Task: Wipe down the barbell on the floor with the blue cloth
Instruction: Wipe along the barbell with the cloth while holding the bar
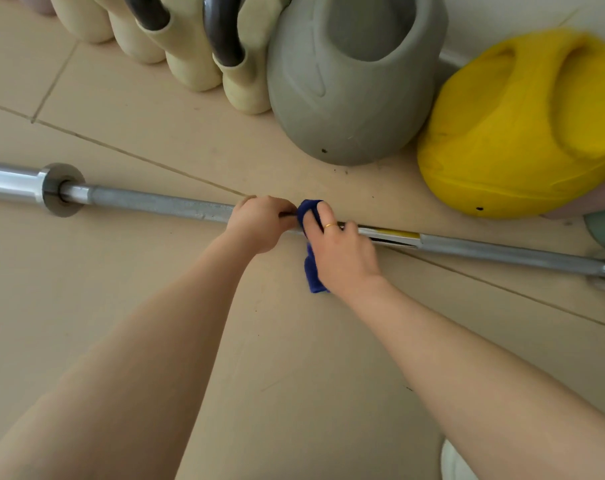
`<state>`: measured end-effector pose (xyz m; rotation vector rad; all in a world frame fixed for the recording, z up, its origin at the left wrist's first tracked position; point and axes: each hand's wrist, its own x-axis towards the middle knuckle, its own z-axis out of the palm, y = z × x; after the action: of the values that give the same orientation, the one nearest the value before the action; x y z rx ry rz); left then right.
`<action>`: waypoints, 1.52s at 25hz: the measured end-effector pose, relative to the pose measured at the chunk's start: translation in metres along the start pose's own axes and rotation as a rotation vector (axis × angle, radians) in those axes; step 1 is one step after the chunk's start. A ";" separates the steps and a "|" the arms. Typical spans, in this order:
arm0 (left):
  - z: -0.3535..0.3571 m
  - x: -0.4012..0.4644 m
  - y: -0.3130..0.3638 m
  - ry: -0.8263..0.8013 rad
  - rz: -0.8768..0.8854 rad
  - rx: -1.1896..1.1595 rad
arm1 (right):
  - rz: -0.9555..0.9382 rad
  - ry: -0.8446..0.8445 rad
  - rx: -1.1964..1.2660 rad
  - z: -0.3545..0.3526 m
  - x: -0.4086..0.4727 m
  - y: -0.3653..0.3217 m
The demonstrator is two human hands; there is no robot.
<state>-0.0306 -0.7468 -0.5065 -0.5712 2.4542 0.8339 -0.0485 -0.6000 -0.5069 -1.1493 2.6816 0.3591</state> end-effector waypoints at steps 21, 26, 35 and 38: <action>0.031 -0.056 0.045 0.132 -0.014 0.267 | 0.131 -0.192 0.242 0.003 -0.012 0.099; 0.025 -0.053 0.051 0.059 -0.093 0.159 | 0.216 -0.267 0.197 0.004 -0.030 0.138; 0.022 -0.050 0.055 0.089 -0.117 0.075 | -0.079 -0.114 0.225 -0.007 -0.003 0.080; 0.019 -0.048 0.052 0.090 -0.179 0.124 | -0.221 -0.101 0.402 -0.017 0.020 0.026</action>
<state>-0.0139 -0.6854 -0.4702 -0.7840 2.4694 0.5919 -0.0822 -0.6013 -0.4927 -1.2397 2.3588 -0.1489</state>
